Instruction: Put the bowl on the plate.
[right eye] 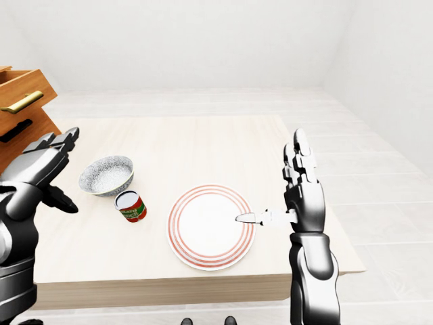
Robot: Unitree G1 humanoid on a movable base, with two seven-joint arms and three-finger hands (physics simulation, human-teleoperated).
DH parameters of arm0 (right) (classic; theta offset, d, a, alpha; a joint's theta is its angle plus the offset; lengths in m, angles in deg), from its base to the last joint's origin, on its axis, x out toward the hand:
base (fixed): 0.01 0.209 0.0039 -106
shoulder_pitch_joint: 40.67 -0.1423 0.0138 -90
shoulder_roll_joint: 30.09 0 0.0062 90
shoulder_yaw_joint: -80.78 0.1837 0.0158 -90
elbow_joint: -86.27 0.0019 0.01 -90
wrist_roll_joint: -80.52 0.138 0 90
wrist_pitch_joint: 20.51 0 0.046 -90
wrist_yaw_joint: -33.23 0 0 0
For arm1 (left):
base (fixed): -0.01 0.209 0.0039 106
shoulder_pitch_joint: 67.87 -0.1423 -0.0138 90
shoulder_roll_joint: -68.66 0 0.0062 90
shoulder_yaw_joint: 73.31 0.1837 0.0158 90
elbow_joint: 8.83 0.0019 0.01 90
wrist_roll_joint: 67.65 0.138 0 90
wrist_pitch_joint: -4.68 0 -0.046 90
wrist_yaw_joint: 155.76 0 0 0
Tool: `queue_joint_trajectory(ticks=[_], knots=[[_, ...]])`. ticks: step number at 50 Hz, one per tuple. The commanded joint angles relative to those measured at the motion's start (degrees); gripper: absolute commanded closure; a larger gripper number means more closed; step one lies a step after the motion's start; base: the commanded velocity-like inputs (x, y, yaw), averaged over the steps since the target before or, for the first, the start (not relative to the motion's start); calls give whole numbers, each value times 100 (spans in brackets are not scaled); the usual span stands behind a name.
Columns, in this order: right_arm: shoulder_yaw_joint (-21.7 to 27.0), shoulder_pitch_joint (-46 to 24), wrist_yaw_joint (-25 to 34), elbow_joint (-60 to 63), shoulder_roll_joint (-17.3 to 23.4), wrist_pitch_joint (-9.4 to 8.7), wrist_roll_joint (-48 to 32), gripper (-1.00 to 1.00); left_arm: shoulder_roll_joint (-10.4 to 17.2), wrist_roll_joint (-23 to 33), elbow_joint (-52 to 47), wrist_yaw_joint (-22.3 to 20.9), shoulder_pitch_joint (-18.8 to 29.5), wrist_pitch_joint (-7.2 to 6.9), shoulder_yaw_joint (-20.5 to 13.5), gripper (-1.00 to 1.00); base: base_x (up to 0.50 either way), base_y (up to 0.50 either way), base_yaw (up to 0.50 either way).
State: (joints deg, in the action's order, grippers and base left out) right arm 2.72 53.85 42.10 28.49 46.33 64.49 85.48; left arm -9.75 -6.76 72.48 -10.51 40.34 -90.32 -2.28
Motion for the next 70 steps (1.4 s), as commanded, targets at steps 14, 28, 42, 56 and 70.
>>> queue_joint_trajectory(ticks=[14,28,42,56,70], knots=[[-64,51,5,-185,-5,0,-74,-100,157,295,2767,1396,1110,0,573,-100,0,0,0],[-62,35,-6,-187,-8,0,-80,-100,391,-86,4468,2346,1614,0,774,-100,0,0,0],[-64,49,-17,-126,-8,0,-87,-100,380,-345,5091,2946,1613,0,957,-100,0,0,0],[-49,40,-28,-54,-8,0,-112,-100,353,-444,5257,3237,1494,0,1085,-100,0,0,0],[-38,59,-8,-83,-21,0,-125,-100,249,-409,5454,3482,1563,0,1184,-100,0,0,0]])
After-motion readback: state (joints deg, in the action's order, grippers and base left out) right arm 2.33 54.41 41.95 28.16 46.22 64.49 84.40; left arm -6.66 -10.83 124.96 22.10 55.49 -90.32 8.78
